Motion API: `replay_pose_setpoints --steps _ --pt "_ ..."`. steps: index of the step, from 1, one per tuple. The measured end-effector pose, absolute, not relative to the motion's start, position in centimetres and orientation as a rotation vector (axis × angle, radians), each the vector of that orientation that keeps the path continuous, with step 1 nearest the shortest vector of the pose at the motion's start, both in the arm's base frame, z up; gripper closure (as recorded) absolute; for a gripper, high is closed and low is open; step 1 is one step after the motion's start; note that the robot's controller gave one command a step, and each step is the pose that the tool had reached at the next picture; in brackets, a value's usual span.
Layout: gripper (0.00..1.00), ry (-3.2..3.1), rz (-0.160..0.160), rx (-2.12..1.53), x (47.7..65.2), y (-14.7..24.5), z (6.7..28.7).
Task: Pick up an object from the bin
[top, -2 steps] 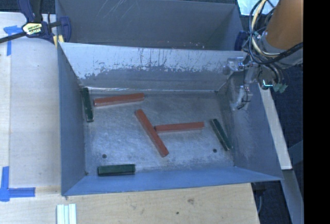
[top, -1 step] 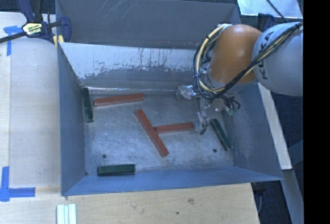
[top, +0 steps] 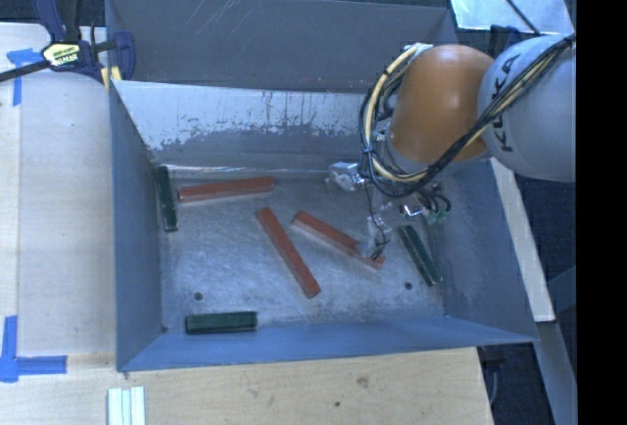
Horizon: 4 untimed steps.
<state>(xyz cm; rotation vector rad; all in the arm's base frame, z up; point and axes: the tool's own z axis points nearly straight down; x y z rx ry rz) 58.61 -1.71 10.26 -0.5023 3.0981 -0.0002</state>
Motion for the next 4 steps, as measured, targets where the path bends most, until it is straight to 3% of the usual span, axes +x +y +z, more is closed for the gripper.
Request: replay_pose_setpoints --steps 1,2,3,4 --pt "0.0 3.117 0.001 -0.422 58.0 -2.7 10.0" --pt "0.0 3.138 0.001 -0.221 57.4 -3.5 7.0" --pt "0.0 3.136 0.0 -0.223 57.5 -3.6 7.1" --pt "1.0 3.128 -0.001 -0.223 57.7 -3.6 7.4"
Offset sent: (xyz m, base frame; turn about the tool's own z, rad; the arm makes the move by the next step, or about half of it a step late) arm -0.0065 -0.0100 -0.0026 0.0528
